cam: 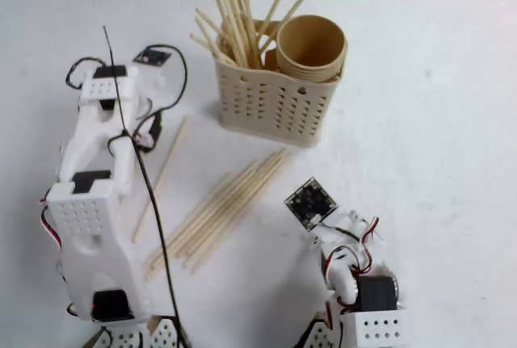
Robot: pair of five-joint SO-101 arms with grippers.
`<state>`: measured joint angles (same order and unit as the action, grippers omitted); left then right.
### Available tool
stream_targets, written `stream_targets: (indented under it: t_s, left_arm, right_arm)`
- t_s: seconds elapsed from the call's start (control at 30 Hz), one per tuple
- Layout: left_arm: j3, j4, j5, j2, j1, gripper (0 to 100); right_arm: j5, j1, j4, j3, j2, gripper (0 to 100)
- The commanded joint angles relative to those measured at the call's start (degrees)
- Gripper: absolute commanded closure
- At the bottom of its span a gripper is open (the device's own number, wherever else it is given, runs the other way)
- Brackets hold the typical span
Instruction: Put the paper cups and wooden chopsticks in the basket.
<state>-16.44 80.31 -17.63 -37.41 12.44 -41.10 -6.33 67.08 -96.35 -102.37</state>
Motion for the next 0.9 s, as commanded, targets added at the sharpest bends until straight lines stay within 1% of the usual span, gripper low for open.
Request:
stream_targets:
  t_s: [0.0, 0.1, 0.17, 0.23, 0.3, 0.43, 0.5, 0.63, 0.7, 0.77, 0.87]
  left_arm:
    - [-15.3, 11.6, -0.2, 8.8, -1.0, 98]
    - [-26.6, 19.4, -0.2, 14.3, -2.9, 98]
    - [-33.8, 22.2, -0.2, 18.0, -5.4, 98]
    - [-39.3, 22.0, 1.1, 22.0, -8.0, 98]
    - [-43.9, 21.9, 4.4, 25.9, -11.3, 98]
    - [-50.7, 21.3, 9.1, 31.9, -21.1, 98]
    - [-53.2, 18.3, 9.8, 33.5, -26.0, 98]
    - [-55.4, 6.5, 9.8, 33.6, -32.4, 98]
    - [-55.3, 0.7, 11.1, 33.5, -33.8, 98]
    - [-53.6, -5.6, 13.4, 33.0, -33.9, 98]
    - [-49.8, -15.0, 14.7, 31.1, -33.8, 98]
  right_arm:
    - [-0.6, -0.4, 0.3, -0.5, -0.2, 98.1]
    - [-0.6, -0.4, 0.3, -0.5, -0.2, 98.1]
    - [-0.6, -0.4, 0.3, -0.5, -0.2, 98.1]
    - [-0.6, -0.4, 0.3, -0.5, -0.2, 98.1]
    - [-0.6, -0.4, 0.3, -0.5, -0.2, 98.1]
    - [-0.6, -0.4, 0.3, -0.5, -0.2, 98.1]
    - [-0.6, -0.4, 0.3, -0.5, -0.2, 98.1]
    - [-0.6, -0.4, 0.3, -0.5, -0.2, 98.1]
    - [-0.6, -0.4, 0.3, -0.5, -0.2, 98.1]
    - [-0.6, -0.4, 0.3, -0.5, -0.2, 98.1]
    - [-0.6, -0.4, 0.3, -0.5, -0.2, 98.1]
